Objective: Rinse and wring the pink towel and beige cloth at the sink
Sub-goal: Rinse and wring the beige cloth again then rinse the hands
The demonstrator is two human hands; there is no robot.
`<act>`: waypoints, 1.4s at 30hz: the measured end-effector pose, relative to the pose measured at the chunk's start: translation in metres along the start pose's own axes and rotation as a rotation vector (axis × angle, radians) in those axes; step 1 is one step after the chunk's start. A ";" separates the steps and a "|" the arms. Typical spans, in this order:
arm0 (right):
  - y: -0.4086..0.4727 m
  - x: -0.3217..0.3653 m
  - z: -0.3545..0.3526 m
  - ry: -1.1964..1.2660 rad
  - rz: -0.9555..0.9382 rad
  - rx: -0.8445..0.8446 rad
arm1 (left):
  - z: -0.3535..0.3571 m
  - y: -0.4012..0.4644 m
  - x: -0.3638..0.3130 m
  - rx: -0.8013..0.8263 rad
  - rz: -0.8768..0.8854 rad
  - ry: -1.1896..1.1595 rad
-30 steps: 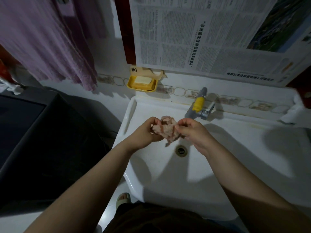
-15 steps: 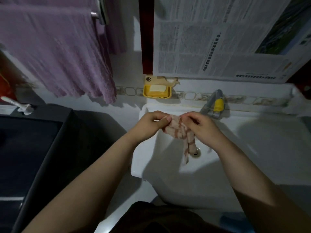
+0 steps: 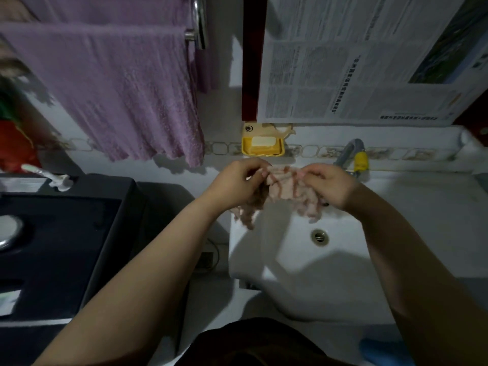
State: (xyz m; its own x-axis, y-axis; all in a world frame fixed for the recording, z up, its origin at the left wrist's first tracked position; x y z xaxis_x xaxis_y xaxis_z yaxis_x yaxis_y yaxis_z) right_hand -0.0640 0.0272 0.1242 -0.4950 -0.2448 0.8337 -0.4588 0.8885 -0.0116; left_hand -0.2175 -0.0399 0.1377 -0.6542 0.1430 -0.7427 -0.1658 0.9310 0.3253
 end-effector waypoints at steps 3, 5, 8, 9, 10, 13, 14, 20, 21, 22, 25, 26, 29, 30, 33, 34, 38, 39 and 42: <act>0.005 0.008 -0.007 -0.090 -0.005 0.055 | -0.005 0.003 0.007 0.001 -0.154 -0.222; 0.000 0.007 -0.002 -0.163 0.038 0.241 | -0.009 0.004 0.014 -0.021 -0.302 -0.420; -0.002 0.014 0.005 0.140 0.042 0.393 | -0.006 -0.002 0.024 0.031 -0.489 -0.642; 0.004 0.016 0.002 0.347 0.091 0.350 | -0.004 -0.005 0.027 0.063 -0.517 -0.646; 0.009 0.016 0.001 0.514 0.141 0.292 | -0.002 -0.008 0.028 0.097 -0.524 -0.600; 0.018 0.025 0.014 0.582 0.150 0.153 | -0.005 -0.012 0.028 0.084 -0.419 -0.258; 0.018 0.031 0.023 0.553 0.147 0.134 | -0.014 -0.012 0.024 -0.036 -0.369 -0.214; 0.009 0.090 0.083 0.678 0.113 0.371 | -0.053 -0.032 0.013 -0.251 -0.258 -0.496; 0.009 0.098 0.089 0.636 0.091 0.391 | -0.062 -0.034 0.017 -0.260 -0.277 -0.507; 0.012 0.104 0.093 0.570 0.068 0.366 | -0.073 -0.035 0.022 -0.274 -0.304 -0.544; 0.029 0.122 0.094 0.369 -0.010 0.172 | -0.106 -0.036 0.042 -0.277 -0.364 -0.533; 0.034 0.129 0.098 0.353 -0.023 0.137 | -0.120 -0.036 0.048 -0.279 -0.369 -0.500; 0.037 0.157 0.124 0.366 -0.080 0.151 | -0.147 -0.035 0.057 -0.216 -0.328 -0.533; 0.036 0.167 0.135 0.355 -0.110 0.173 | -0.154 -0.033 0.057 -0.188 -0.292 -0.556; 0.036 0.199 0.163 0.330 -0.217 0.221 | -0.181 -0.032 0.065 -0.201 -0.239 -0.535; 0.036 0.208 0.170 0.360 -0.242 0.241 | -0.192 -0.033 0.072 -0.210 -0.251 -0.520; 0.040 0.234 0.192 0.162 -0.326 0.336 | -0.240 -0.036 0.096 -0.215 -0.234 -0.338; 0.043 0.235 0.196 0.023 -0.332 0.334 | -0.257 -0.036 0.100 -0.265 -0.213 -0.219; 0.047 0.251 0.202 -0.057 -0.351 0.318 | -0.306 -0.041 0.121 -0.448 -0.247 -0.066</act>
State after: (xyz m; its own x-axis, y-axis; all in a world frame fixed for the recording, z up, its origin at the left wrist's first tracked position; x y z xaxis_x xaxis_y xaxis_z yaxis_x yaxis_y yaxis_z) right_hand -0.3588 -0.0704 0.2215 -0.3049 -0.5377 0.7861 -0.8043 0.5874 0.0898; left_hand -0.5153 -0.1639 0.2134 -0.5099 -0.0284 -0.8598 -0.6187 0.7066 0.3435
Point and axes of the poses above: each hand's wrist, its own y-axis towards the middle knuckle, its own z-axis out of the palm, x = y × z, the point moved 9 cm from there along y, towards the middle knuckle, and after that the axes turned 9 degrees about -x, right-handed, at the moved point
